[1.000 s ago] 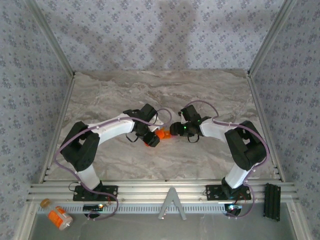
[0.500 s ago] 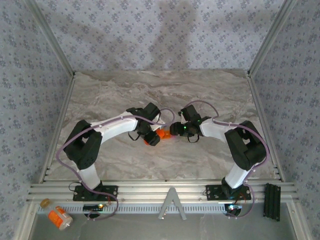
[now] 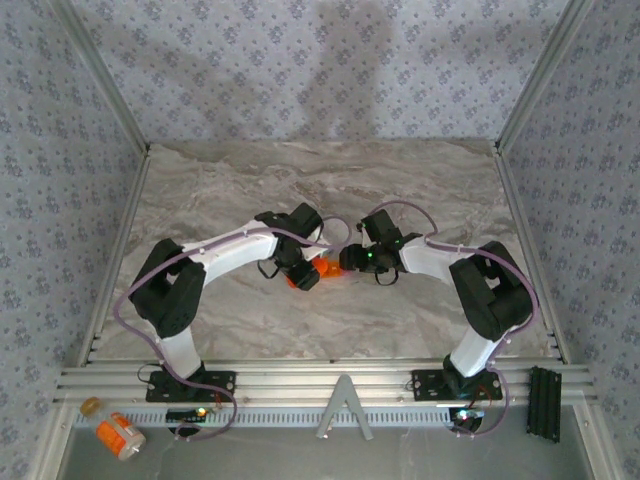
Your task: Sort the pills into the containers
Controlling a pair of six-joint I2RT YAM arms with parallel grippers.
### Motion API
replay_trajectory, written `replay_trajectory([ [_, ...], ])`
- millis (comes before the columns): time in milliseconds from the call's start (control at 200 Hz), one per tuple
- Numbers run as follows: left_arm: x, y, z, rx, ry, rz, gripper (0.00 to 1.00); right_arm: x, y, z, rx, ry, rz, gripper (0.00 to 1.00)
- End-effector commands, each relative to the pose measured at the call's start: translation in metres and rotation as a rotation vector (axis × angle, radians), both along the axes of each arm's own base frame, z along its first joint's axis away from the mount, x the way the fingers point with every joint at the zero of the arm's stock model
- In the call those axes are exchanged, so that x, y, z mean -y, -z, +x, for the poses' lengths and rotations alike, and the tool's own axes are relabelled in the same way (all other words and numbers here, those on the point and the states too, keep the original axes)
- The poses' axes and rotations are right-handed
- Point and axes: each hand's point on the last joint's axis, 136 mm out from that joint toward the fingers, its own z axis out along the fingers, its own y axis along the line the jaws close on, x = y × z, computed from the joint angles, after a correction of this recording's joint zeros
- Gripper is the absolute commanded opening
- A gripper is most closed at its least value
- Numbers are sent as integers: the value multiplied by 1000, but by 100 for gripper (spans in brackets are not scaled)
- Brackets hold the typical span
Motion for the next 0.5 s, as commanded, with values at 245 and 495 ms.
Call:
replay_trajectory([
  [245,2,-5,-2,1,51,41,0,1,13,-9,-46,3,-12,58],
  [495,7,-5,-1,2,76,59,0,1,12,-9,-46,2,-12,58],
])
